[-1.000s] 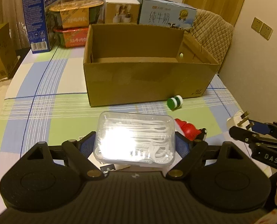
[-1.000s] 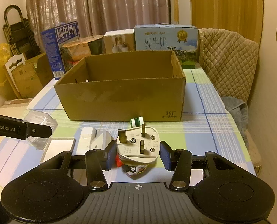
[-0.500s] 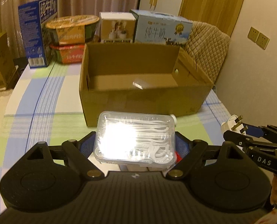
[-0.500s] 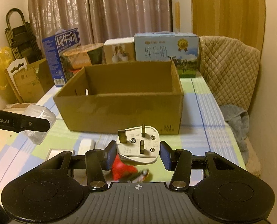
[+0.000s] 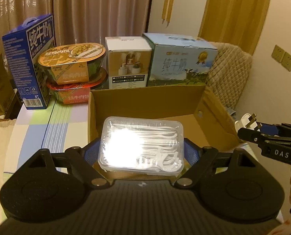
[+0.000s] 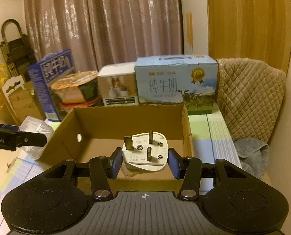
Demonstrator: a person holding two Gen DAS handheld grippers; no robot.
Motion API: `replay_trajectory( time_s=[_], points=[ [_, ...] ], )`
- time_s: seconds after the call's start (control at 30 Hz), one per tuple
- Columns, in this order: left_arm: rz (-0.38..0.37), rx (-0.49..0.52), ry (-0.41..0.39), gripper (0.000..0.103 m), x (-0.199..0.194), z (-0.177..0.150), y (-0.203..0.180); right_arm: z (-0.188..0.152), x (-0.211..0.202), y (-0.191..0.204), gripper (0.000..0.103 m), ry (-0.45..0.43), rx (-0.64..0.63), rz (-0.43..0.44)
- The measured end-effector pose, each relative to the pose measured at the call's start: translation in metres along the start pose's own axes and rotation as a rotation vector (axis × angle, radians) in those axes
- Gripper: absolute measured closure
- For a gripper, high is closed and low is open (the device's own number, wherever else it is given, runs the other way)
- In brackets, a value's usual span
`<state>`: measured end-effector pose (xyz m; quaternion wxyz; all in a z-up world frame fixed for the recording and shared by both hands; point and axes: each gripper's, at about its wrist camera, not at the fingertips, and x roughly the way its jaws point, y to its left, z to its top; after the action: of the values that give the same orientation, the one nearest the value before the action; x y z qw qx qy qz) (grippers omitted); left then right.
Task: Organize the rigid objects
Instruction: 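Carry the plug and floss box into the cardboard box and open both tools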
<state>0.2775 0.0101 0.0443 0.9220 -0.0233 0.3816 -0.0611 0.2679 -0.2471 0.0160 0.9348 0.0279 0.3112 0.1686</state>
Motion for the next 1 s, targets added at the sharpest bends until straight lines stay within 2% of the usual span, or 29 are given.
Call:
replay_trajectory(
  time_s=[0.23, 0.5, 1.0],
  points=[
    [0.015, -0.030, 0.044, 0.020, 0.041, -0.007, 0.010, -0.005, 0.051, -0.013, 0.057, 0.073, 0.018, -0.038],
    [0.024, -0.023, 0.069, 0.017, 0.065, -0.010, 0.011, -0.013, 0.070, -0.016, 0.057, 0.092, 0.027, -0.043],
    [0.025, -0.041, 0.020, 0.015, 0.044, -0.007, 0.010, -0.015, 0.071, -0.022, 0.057, 0.098, 0.053, -0.040]
  ],
)
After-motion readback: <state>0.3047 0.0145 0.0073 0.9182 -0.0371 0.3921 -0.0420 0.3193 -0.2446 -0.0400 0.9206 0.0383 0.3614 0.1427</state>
